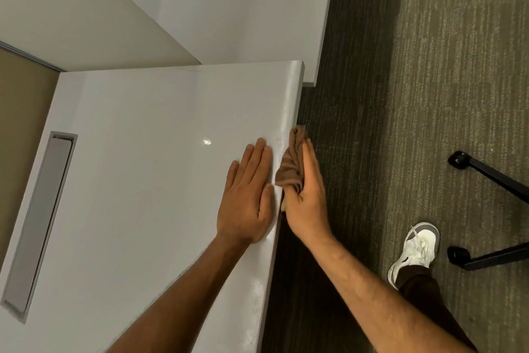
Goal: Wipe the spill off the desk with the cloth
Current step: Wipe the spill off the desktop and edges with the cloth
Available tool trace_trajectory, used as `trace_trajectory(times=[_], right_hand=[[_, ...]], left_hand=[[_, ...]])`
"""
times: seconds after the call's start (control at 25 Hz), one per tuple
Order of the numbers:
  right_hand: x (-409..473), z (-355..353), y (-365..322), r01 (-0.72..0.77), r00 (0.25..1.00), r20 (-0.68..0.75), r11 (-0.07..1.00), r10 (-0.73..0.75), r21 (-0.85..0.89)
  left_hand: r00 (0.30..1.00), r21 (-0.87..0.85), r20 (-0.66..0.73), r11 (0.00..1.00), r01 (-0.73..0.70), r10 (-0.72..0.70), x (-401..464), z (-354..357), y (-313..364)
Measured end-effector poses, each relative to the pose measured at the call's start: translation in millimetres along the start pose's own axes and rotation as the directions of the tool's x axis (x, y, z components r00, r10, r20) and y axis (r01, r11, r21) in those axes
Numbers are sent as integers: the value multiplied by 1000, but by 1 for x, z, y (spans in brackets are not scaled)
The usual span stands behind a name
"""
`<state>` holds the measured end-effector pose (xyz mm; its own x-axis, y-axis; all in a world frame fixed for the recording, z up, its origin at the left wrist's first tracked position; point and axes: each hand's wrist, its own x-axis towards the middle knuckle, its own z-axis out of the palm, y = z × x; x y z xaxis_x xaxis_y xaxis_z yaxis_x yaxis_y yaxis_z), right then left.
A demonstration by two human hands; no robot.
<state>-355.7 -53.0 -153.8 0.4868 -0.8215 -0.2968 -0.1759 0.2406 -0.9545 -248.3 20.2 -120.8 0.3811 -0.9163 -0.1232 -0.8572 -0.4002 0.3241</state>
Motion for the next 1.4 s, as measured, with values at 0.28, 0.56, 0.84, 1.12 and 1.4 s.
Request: trace_trajectory(times=[0.28,0.56,0.84,1.12,1.4], right_hand=[[84,-20,-18,59,998,25,995,-57,-80],[144,-36,-44,54,997,48,999,-54,-4],[147,-63,-77,8,999,34,1000,-8,4],[161,-91,-115,114,980,159,992,-120,48],[245,-89,-146,-45,960,278,999,36,26]], left_hand=[[1000,21,15,1000,-5,5,1,0,-3],[999,20,49,1000,13,-14,1,-1,0],[994,-11,81,997,73,-72,4,-9,5],[912,-273,-68,887,373,-404,30,-16,23],[783,-441,-177,759,479,-597,140,-47,-9]])
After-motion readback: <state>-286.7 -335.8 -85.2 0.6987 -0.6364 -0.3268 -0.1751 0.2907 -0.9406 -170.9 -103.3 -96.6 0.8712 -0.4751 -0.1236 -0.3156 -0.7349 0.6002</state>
